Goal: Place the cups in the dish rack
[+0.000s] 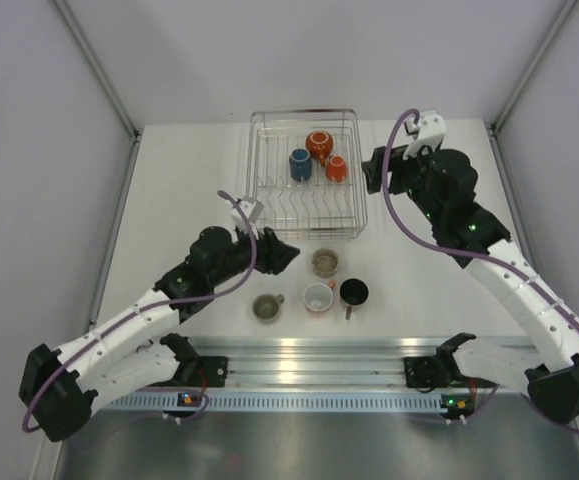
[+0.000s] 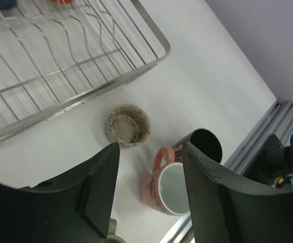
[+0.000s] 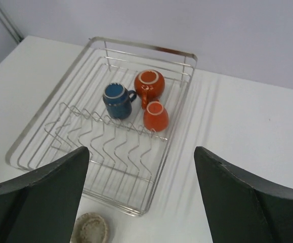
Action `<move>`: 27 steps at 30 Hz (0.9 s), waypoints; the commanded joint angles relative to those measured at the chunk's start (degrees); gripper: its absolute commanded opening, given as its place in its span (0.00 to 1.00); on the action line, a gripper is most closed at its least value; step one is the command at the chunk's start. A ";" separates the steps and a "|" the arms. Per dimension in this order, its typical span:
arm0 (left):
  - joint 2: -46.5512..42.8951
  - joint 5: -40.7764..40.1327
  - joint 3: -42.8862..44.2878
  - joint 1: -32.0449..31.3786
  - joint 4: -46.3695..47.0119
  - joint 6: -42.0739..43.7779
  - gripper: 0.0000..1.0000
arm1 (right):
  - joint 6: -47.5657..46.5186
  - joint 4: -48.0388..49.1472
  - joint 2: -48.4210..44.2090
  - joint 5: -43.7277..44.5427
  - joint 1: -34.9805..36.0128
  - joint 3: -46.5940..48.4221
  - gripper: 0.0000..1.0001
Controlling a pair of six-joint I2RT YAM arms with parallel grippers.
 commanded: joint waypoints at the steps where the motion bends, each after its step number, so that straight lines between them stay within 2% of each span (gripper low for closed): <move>1: 2.92 -8.81 0.78 -7.99 -2.07 0.95 0.58 | 2.79 -0.68 -3.44 -0.11 -4.18 -6.85 0.85; 2: 3.81 -14.04 0.87 -9.83 -3.47 0.95 0.58 | 4.19 -0.68 -4.40 -1.34 -5.50 -8.19 0.85; 3: 4.69 -15.66 1.04 -13.59 -4.26 0.95 0.58 | 4.64 -0.59 -6.42 -3.70 -7.00 -9.42 0.85; 6: 8.81 -20.41 1.92 -19.67 -6.12 -0.19 0.58 | 5.61 -0.33 -10.02 -5.91 -11.66 -14.08 0.85; 9: 11.10 -24.36 2.89 -23.02 -6.29 -0.72 0.58 | 5.70 -0.77 -12.14 -8.19 -15.44 -16.37 0.86; 14: 15.23 -26.83 4.82 -24.44 -7.87 -0.81 0.58 | 5.79 -1.47 -13.29 -9.95 -18.08 -17.78 0.86; 24: 23.32 -25.08 5.00 -25.50 -7.88 -2.13 0.57 | 5.97 -0.42 -13.20 -12.07 -19.75 -20.06 0.86; 27: 24.38 -25.25 5.53 -25.50 -7.88 -2.13 0.45 | 5.88 -0.07 -13.03 -12.42 -20.28 -20.33 0.86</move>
